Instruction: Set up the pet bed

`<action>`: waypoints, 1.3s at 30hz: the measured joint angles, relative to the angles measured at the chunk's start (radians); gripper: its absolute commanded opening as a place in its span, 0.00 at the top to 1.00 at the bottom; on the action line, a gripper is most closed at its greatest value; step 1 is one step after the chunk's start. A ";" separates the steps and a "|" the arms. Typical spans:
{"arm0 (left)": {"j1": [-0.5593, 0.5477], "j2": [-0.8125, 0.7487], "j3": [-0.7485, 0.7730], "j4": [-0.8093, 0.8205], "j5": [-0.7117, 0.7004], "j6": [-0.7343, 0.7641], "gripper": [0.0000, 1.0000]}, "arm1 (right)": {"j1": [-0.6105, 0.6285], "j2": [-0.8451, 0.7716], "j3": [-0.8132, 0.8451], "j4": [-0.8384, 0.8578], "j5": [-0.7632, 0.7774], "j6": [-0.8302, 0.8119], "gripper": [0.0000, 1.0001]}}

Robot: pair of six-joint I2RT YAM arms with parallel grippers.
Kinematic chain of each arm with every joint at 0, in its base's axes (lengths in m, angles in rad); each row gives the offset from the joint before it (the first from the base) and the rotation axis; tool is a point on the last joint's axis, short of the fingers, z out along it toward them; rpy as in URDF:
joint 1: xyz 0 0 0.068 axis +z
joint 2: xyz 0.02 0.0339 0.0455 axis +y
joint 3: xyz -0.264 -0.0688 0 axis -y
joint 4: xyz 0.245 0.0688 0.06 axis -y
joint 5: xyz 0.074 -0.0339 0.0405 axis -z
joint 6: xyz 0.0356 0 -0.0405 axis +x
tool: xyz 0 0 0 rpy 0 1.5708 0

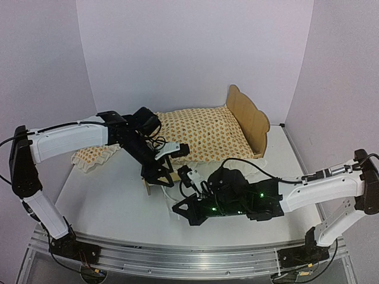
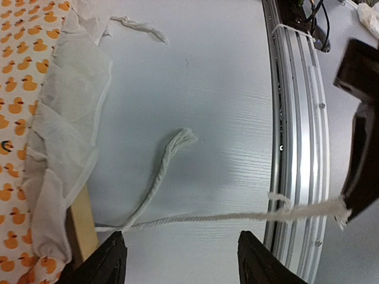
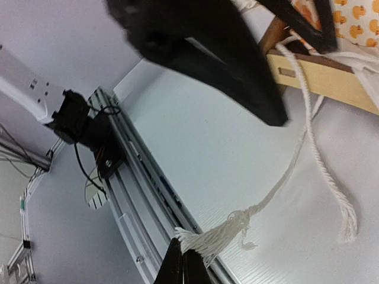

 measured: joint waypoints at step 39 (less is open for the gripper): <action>-0.006 0.044 -0.403 0.475 -0.565 1.190 1.00 | -0.123 0.048 -0.045 0.133 0.236 0.141 1.00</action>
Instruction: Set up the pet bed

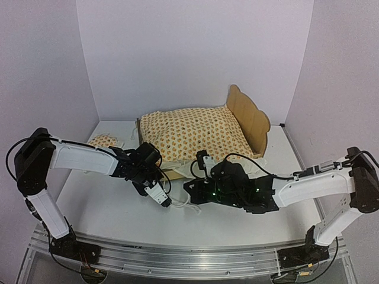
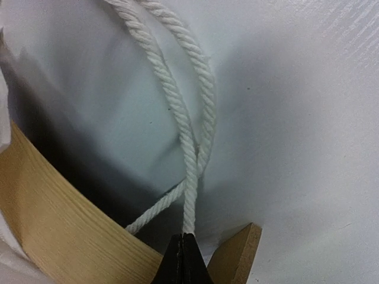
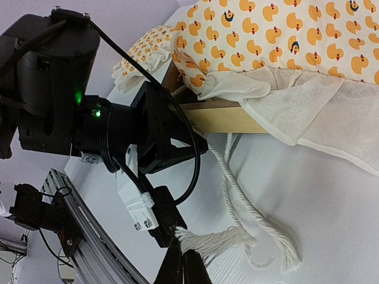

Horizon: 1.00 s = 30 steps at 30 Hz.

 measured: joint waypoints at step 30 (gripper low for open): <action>0.122 -0.399 -0.219 -0.020 0.390 -2.064 0.38 | -0.098 0.235 0.228 0.069 -0.217 -0.043 1.00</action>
